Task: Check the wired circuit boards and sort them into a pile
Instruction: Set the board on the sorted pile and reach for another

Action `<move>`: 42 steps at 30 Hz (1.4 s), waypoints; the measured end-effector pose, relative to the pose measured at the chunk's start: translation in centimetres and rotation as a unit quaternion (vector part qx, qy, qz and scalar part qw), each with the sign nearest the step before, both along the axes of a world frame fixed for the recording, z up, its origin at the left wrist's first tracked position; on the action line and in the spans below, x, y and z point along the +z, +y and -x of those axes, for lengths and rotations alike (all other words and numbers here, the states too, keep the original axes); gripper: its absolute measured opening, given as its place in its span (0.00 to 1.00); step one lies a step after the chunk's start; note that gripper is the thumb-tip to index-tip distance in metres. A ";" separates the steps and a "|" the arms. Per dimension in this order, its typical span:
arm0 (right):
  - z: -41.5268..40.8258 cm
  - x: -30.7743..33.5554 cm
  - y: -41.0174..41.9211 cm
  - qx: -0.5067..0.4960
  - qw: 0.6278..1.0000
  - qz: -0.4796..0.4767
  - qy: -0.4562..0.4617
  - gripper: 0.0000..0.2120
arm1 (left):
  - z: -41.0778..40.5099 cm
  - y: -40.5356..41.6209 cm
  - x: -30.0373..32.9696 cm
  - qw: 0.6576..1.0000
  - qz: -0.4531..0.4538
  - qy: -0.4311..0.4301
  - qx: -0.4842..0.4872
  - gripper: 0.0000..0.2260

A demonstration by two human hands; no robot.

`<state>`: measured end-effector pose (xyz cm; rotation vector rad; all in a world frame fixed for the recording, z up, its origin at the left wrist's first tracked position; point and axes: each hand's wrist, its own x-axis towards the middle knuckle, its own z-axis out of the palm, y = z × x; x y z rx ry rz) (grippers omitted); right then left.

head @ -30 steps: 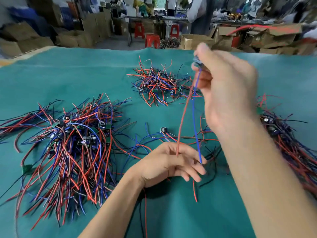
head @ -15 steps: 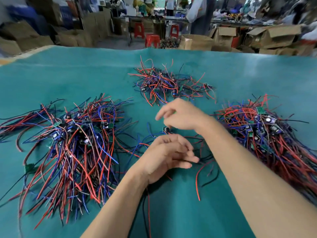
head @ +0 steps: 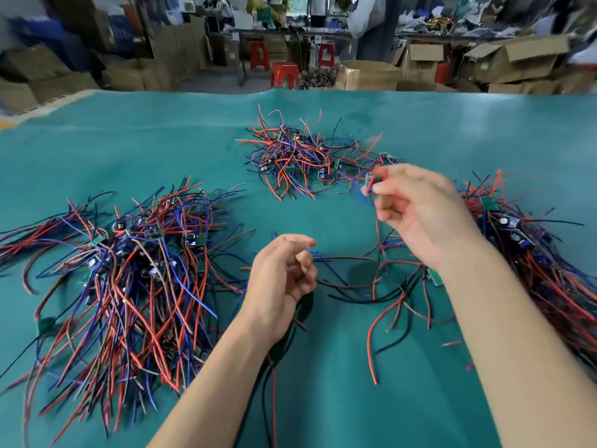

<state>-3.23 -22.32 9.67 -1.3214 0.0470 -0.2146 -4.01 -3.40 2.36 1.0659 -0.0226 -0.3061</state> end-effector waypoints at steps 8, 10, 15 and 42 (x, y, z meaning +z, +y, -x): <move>3.8 -4.5 4.6 0.027 0.994 -0.029 0.099 0.07 | 0.3 0.0 -0.5 0.992 -0.038 -0.088 -0.084 0.10; 3.9 -5.1 4.9 0.031 0.994 -0.021 0.104 0.08 | 0.2 0.1 -0.5 0.994 -0.029 -0.081 -0.071 0.07; 3.8 -5.3 4.6 0.062 0.992 -0.021 0.109 0.13 | 0.1 0.0 -0.6 0.997 -0.010 -0.060 -0.041 0.05; 3.8 -6.2 4.5 0.107 0.988 0.106 0.042 0.05 | 0.0 -0.2 -0.4 0.999 -0.002 -0.042 0.007 0.03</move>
